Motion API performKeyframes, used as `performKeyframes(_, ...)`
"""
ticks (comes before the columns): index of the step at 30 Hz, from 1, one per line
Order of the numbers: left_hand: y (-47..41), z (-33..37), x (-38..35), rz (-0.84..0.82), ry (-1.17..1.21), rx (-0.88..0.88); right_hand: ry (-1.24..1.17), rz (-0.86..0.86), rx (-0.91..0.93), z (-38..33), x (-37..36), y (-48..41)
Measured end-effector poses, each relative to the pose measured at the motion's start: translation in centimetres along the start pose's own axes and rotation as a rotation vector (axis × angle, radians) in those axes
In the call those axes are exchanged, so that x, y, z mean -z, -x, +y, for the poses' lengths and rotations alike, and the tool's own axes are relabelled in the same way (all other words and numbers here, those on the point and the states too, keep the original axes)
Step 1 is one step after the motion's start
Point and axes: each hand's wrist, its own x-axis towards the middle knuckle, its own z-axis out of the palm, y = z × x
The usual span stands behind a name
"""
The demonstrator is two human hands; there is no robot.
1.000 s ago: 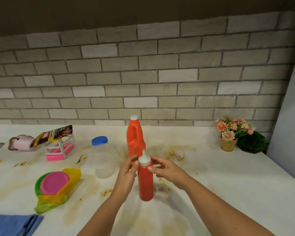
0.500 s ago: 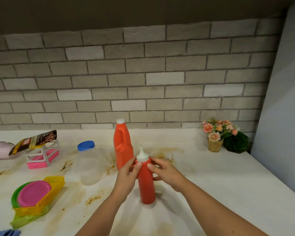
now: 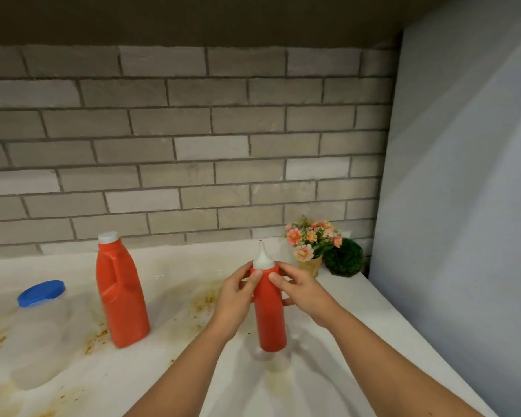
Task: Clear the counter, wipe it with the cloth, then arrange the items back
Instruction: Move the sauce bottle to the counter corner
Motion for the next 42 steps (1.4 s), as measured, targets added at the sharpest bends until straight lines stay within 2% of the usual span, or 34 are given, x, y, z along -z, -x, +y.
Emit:
performKeyframes(9, -6.9, -1.4, -12.2, -0.138, -0.093, 0.005, 0.027, 0.167, -0.06, 3.9, 12.4, -1.2)
performKeyframes(18, -11.9, -2.8, -20.8, -0.172, 0.056, 0.063, 0.095, 0.286, -0.063, 6.6, 20.4, -3.2)
performKeyframes(27, -16.2, -5.0, -25.0, -0.213, 0.012, 0.126, 0.048, 0.406, -0.037, 9.8, 23.6, -5.5)
performKeyframes(33, -17.7, -6.6, -26.4, -0.289, 0.077, 0.219, 0.093, 0.503, -0.067, 12.5, 24.0, -7.0)
performKeyframes(42, -18.5, -7.7, -26.8, -0.271, 0.124, 0.227, 0.117, 0.577, -0.048, 14.5, 23.7, -8.1)
